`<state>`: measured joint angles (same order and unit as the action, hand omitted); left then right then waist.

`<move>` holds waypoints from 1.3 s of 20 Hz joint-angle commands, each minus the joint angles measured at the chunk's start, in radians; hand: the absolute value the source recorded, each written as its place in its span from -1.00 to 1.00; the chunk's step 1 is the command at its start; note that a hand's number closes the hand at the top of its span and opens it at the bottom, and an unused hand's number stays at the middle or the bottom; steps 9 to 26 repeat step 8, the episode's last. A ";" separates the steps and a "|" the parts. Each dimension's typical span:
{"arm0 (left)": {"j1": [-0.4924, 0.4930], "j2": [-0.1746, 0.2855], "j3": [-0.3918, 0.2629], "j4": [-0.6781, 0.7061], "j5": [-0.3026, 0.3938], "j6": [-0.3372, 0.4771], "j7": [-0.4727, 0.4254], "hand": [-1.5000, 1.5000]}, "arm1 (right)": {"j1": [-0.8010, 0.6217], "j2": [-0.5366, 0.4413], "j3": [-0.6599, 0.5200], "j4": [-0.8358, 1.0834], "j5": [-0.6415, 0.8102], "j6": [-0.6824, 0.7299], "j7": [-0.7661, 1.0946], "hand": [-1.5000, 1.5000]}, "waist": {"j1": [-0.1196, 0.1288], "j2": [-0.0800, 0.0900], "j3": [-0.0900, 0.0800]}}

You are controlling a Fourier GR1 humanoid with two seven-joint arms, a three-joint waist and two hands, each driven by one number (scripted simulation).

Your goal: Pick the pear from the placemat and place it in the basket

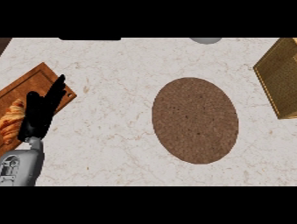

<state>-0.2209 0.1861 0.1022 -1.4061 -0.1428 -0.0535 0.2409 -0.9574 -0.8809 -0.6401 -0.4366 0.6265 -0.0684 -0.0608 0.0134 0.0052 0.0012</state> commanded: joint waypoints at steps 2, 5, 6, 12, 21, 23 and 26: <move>0.004 -0.015 0.001 0.037 -0.011 0.019 -0.047 0.00 | 0.039 -0.157 -0.094 0.067 -0.069 0.033 -0.019 -1.00 | -0.003 0.006 0.001; -0.001 -0.034 -0.007 0.036 -0.020 0.037 -0.032 0.00 | 0.104 -0.230 -0.130 0.099 -0.113 0.129 -0.024 -1.00 | -0.010 0.002 0.000; -0.034 -0.008 0.006 0.055 -0.008 0.011 -0.005 0.00 | 0.191 -0.216 -0.155 0.112 -0.137 0.130 -0.119 -1.00 | -0.019 0.001 0.001; -0.009 -0.009 0.012 0.024 -0.004 0.019 -0.013 0.00 | 0.228 -0.297 -0.205 0.136 -0.180 0.193 -0.136 -1.00 | -0.021 -0.002 0.002; -0.009 -0.009 0.012 0.024 -0.004 0.019 -0.013 0.00 | 0.228 -0.297 -0.205 0.136 -0.180 0.193 -0.136 -1.00 | -0.021 -0.002 0.002; -0.009 -0.009 0.012 0.024 -0.004 0.019 -0.013 0.00 | 0.228 -0.297 -0.205 0.136 -0.180 0.193 -0.136 -1.00 | -0.021 -0.002 0.002; -0.009 -0.009 0.012 0.024 -0.004 0.019 -0.013 0.00 | 0.228 -0.297 -0.205 0.136 -0.180 0.193 -0.136 -1.00 | -0.021 -0.002 0.002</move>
